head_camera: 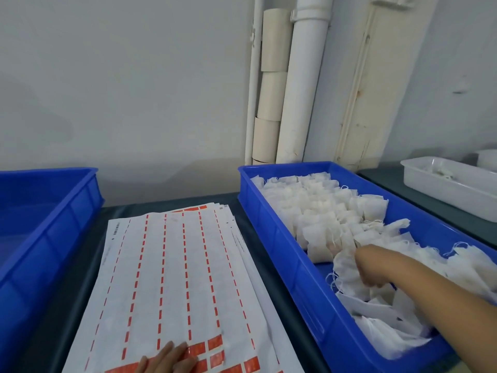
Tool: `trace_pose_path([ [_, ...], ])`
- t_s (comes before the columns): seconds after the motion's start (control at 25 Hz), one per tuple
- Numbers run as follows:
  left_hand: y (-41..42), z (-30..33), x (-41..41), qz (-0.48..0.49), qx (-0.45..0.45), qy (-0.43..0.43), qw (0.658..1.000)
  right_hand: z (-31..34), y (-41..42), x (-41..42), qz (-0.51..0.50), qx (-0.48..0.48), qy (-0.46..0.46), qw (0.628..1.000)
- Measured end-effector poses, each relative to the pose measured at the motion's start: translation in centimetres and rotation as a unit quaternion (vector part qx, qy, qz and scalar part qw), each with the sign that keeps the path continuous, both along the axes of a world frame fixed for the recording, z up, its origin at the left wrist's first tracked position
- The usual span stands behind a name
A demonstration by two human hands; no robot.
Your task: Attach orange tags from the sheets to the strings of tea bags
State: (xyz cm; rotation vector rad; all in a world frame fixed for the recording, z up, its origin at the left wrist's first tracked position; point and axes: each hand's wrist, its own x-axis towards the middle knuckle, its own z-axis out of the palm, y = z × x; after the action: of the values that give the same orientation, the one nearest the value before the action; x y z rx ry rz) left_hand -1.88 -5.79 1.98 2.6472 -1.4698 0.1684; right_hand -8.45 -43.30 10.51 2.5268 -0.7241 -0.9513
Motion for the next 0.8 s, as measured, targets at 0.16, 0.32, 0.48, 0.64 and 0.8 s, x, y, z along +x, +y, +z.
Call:
trace_pose_path([
  [0.16,0.8,0.0,-1.7,0.019,0.042,0.110,0.993,2.9,-0.5,-1.9,-0.013,0.065,-0.123,0.990],
  [0.32,0.3,0.7,-3.3,0.088,-0.011,0.142,0.986,7.0,1.2,-3.0,0.018,0.077,-0.307,0.949],
  [0.48,-0.8,2.0,-3.0,0.178,-0.146,0.215,0.949,10.7,5.8,-4.0,0.082,0.197,-0.557,0.803],
  [0.64,-2.4,6.9,-3.7,0.151,-0.279,0.298,0.900,10.2,13.6,-2.7,0.142,0.380,-0.599,0.690],
  [0.8,-2.2,8.3,-2.6,0.144,-0.381,0.304,0.861,5.3,19.9,0.0,0.164,0.482,-0.516,0.689],
])
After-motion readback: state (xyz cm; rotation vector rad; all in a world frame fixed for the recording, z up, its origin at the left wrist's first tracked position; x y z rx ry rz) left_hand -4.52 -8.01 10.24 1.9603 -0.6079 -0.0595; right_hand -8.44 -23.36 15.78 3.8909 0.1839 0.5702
